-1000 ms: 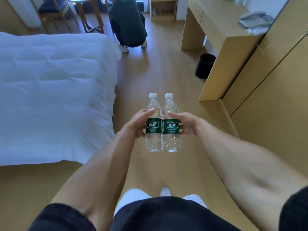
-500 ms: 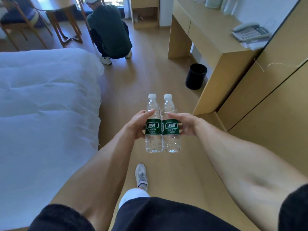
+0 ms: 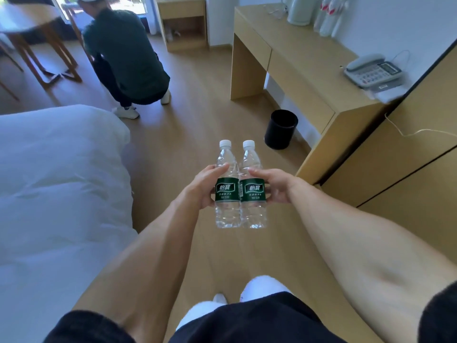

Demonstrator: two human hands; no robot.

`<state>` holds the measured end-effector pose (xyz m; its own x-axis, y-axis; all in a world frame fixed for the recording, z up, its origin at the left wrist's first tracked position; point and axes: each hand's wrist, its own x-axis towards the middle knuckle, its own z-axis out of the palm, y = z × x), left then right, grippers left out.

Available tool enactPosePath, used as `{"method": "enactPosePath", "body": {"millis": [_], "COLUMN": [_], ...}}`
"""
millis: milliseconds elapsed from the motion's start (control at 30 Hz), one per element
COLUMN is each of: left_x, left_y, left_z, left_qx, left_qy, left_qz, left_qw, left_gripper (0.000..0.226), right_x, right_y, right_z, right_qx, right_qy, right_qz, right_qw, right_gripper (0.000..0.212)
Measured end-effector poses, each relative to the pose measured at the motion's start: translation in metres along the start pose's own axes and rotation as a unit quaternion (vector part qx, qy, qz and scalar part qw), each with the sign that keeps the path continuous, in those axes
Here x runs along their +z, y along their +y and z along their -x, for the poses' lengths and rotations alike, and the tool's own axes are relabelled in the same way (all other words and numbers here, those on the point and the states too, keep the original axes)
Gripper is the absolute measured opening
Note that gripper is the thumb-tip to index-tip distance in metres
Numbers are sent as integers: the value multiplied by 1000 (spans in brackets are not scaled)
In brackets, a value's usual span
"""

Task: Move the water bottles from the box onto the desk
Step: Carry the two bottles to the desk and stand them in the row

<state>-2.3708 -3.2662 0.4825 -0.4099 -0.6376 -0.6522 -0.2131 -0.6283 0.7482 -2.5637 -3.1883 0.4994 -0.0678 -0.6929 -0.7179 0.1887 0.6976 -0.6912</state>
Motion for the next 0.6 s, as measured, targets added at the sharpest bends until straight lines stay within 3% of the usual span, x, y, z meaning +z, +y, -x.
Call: {"method": "enactPosePath", "body": {"millis": [267, 600], "left_x": [-26, -14], "left_y": [82, 231], "left_z": [-106, -258], "left_qx": [5, 7], "left_qy": [-4, -37], "left_qz": [-17, -62], "left_qw": [1000, 997], "left_gripper": [32, 28], "right_x": [-13, -77], "right_y": [-82, -221], "right_z": [-97, -217], "right_qx": [-16, -34], "right_qy": [3, 24], "right_qz": [-23, -75], "right_qw": [1000, 996], "right_gripper": [48, 39]}}
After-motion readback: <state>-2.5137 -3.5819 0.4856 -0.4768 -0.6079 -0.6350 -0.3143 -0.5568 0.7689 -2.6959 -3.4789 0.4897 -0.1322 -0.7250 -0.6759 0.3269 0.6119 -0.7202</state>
